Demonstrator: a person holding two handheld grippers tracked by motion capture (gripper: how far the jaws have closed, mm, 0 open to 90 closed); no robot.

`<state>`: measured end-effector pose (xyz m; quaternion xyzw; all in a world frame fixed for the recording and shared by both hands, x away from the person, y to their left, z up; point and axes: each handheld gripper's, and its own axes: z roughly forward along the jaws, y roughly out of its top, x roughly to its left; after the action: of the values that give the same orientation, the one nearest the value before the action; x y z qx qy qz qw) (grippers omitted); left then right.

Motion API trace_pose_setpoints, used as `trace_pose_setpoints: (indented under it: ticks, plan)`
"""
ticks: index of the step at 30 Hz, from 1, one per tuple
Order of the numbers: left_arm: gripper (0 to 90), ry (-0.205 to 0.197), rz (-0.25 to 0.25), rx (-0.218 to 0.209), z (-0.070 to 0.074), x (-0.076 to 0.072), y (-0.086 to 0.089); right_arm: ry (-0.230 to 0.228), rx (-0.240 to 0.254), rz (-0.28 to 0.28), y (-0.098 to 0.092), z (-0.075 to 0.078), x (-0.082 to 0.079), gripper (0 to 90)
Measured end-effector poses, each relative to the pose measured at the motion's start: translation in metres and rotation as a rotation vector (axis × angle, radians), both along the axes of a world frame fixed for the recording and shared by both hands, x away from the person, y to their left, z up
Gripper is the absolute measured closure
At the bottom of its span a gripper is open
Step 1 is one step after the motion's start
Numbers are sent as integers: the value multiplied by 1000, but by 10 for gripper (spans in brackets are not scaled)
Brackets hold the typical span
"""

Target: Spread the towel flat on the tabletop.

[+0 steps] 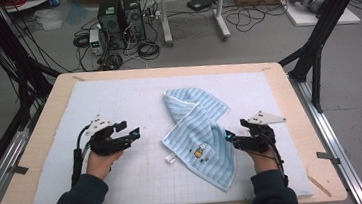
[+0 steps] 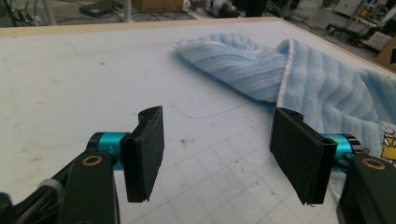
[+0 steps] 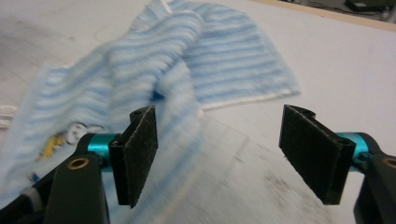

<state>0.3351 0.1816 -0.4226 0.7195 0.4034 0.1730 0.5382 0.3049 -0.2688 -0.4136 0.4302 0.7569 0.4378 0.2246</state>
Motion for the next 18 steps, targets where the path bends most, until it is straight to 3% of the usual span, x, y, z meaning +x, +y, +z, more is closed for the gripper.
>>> trace_pose_setpoints:
  ticks: [4, 9, 15, 18]
  plan:
    - [356, 35, -40, 13, -7, 5, -23, 1, -18, -33, -13, -5, -4, 239]
    - [352, 76, -64, 69, -16, 11, -45, 8, -9, -54, -21, -12, -8, 226]
    - [455, 117, -108, 113, -26, 14, -61, 20, 7, -63, -24, -16, -10, 224]
    - [508, 117, -125, 141, -28, 14, -64, 16, 4, -64, -26, -16, -9, 225]
